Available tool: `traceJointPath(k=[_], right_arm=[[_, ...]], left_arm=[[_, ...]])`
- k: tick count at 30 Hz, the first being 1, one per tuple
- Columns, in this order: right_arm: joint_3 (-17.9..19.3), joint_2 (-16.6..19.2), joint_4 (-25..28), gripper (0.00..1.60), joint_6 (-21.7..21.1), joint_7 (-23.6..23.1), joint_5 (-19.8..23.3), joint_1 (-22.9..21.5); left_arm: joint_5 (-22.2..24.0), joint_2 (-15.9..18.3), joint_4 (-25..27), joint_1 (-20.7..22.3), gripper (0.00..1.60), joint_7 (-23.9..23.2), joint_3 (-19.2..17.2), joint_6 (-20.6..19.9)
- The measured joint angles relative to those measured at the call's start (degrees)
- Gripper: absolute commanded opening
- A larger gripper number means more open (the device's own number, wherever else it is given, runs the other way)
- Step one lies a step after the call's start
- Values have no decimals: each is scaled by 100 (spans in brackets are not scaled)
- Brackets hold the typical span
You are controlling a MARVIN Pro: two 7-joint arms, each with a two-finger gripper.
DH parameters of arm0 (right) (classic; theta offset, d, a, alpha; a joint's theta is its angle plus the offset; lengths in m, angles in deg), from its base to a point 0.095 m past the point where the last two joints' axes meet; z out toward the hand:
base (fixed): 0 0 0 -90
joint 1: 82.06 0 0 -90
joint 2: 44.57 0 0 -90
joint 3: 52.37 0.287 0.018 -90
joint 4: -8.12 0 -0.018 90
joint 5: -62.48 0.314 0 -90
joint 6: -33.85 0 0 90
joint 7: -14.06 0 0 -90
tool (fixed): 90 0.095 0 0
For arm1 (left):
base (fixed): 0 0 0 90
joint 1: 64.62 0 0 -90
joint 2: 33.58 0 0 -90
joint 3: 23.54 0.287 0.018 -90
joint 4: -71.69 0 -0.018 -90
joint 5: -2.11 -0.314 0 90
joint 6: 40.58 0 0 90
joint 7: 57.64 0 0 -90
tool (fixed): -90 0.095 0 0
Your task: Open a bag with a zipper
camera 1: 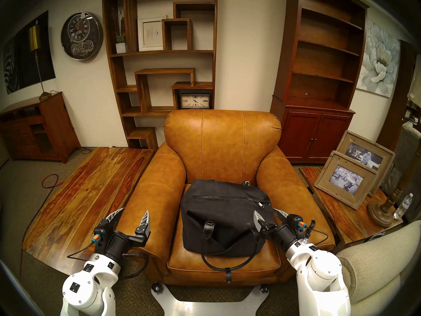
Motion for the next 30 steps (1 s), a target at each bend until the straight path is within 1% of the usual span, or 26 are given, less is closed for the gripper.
traceJointPath(k=[2, 3, 7, 12, 16, 20, 30], right_arm=[[193, 105, -147, 160, -83, -19, 62, -126], [344, 225, -276, 160, -156, -52, 128, -239], [523, 464, -541, 160, -275, -141, 292, -440], [573, 756, -898, 160, -423, -260, 484, -693], [520, 1036, -1269, 160, -585, -419, 766, -950], [396, 1233, -1569, 160, -701, -492, 944, -1159], [-15, 1533, -2268, 160, -902, -444, 1170, -1690]], left_arm=[[0, 0, -3, 0, 160, -1, 0, 1], [0, -1, -5, 1, 160, -1, 0, 1], [2, -1, -9, 2, 160, -3, -1, 1], [2, -2, -14, 3, 160, -4, -1, 1], [2, -3, -19, 6, 160, -6, -2, 1], [2, -3, -21, 9, 160, -8, -2, 1], [1, -5, -27, 19, 160, -12, -4, 1]])
